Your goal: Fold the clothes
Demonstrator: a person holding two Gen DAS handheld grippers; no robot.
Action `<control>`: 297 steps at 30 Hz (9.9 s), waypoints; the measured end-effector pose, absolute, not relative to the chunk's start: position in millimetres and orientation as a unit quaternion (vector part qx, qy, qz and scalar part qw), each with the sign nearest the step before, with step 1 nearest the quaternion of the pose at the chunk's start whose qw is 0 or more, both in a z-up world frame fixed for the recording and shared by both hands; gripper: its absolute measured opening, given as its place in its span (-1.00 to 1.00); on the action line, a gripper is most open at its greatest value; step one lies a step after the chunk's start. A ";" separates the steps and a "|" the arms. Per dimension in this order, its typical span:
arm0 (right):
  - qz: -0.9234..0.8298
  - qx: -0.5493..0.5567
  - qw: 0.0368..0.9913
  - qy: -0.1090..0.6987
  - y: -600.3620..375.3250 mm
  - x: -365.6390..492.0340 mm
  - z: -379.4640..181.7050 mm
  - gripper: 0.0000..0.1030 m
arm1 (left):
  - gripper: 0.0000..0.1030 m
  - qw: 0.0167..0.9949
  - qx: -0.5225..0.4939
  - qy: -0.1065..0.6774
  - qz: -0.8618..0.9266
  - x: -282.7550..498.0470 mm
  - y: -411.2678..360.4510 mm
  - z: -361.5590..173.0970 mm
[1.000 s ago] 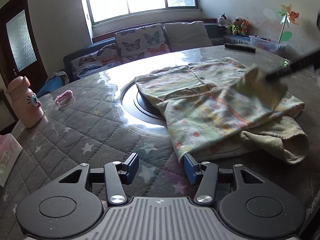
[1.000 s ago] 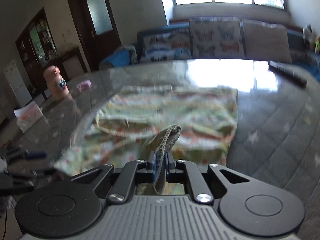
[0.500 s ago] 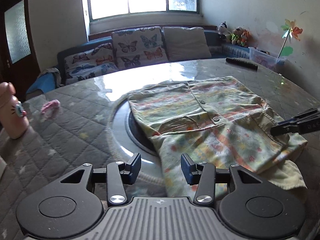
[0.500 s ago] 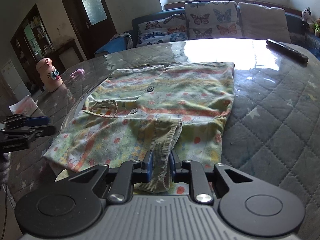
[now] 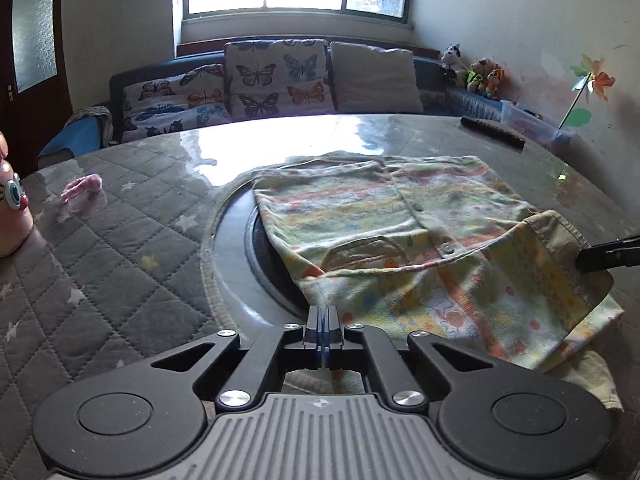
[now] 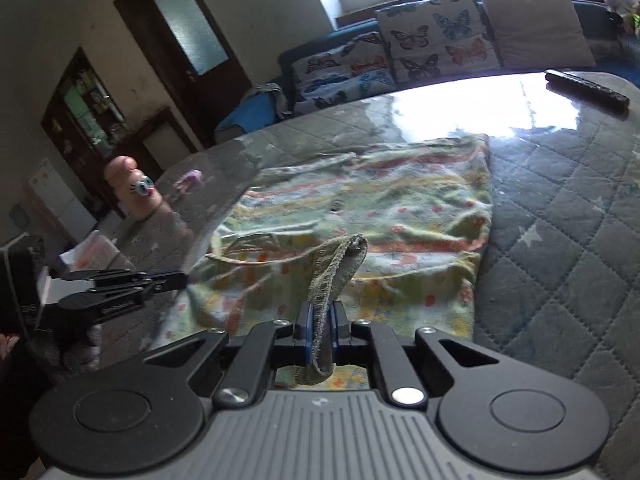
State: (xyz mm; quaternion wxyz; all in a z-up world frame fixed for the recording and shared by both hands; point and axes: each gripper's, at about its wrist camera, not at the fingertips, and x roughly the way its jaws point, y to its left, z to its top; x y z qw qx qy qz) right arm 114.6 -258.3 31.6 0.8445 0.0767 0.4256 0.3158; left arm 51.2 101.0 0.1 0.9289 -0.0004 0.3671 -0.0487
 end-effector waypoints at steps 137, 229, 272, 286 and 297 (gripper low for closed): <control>0.411 -0.152 0.833 0.339 -187.7 53.9 13.6 -0.32 | -0.06 0.886 0.298 0.262 -0.239 -54.9 -4.8 -12.8; 0.419 -0.146 0.842 0.305 -219.9 118.2 101.8 -0.89 | -0.84 0.931 0.152 0.307 -0.129 23.7 73.1 60.4; 0.346 -0.061 0.862 0.366 -179.6 181.7 5.0 -0.54 | -0.76 0.899 0.101 0.388 -0.176 128.5 37.3 10.4; 0.409 -0.092 0.840 0.345 -172.9 132.0 22.6 -0.53 | -0.75 0.914 0.098 0.362 -0.156 129.0 37.0 9.5; 0.448 -0.131 0.819 0.334 -152.1 80.5 12.8 -0.52 | -0.75 0.917 0.081 0.348 -0.178 35.1 40.3 12.3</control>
